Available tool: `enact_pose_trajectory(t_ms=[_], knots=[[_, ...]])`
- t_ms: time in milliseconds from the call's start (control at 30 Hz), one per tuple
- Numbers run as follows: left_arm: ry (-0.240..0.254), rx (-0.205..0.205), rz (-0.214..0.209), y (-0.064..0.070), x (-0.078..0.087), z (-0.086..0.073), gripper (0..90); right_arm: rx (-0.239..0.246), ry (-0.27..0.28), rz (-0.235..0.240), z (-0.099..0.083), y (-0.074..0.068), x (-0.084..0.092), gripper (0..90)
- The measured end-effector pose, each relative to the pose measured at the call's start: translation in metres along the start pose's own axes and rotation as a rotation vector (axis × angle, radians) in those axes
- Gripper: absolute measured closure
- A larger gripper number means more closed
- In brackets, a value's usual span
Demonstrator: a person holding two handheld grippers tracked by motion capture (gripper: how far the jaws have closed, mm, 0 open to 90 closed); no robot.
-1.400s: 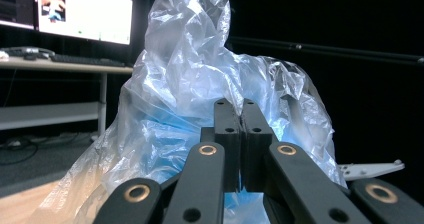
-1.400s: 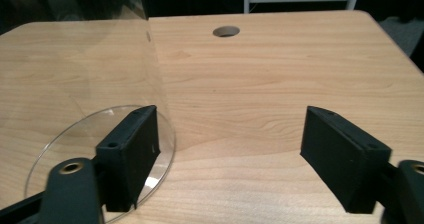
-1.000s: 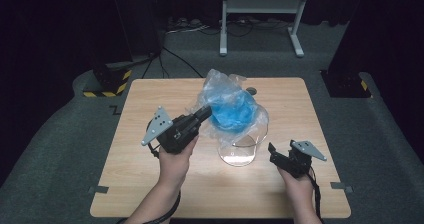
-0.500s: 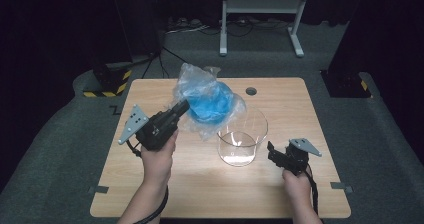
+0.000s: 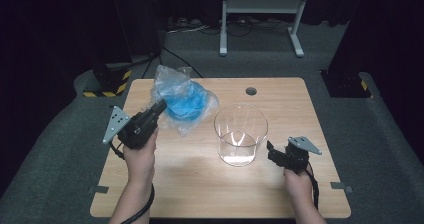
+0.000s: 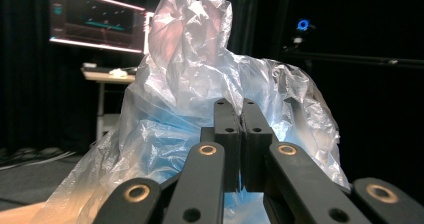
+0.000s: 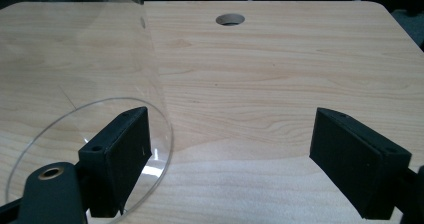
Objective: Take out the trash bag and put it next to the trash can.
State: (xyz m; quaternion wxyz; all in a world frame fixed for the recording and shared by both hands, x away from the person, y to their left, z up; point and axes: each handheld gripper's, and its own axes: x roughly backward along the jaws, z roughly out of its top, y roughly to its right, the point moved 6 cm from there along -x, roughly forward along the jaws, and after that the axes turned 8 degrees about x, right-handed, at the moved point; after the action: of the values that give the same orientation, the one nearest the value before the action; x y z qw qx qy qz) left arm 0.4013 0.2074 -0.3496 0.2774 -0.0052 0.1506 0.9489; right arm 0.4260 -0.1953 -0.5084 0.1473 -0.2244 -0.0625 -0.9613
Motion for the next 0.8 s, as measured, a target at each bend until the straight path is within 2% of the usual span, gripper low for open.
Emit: enact_pose_trajectory(t_ms=[133, 233, 333, 633, 800], knots=[[-0.020, 0.000, 0.031, -0.009, 0.000, -0.007, 88.0, -0.008, 0.004, 0.003, -0.006, -0.001, -0.001, 16.0], [-0.046, -0.007, 0.062, -0.017, -0.004, -0.016, 88.1, 0.011, 0.003, 0.001, -0.008, -0.004, -0.006, 16.0], [-0.056, -0.011, 0.075, -0.021, -0.008, -0.021, 88.0, 0.016, 0.006, 0.011, -0.010, -0.007, -0.006, 16.0], [-0.125, -0.011, 0.144, -0.039, -0.024, -0.055, 87.9, 0.040, -0.016, 0.038, -0.016, -0.016, -0.004, 16.0], [-0.150, -0.019, 0.158, -0.044, -0.032, -0.067, 87.9, 0.032, -0.015, 0.040, -0.017, -0.014, -0.004, 16.0]])
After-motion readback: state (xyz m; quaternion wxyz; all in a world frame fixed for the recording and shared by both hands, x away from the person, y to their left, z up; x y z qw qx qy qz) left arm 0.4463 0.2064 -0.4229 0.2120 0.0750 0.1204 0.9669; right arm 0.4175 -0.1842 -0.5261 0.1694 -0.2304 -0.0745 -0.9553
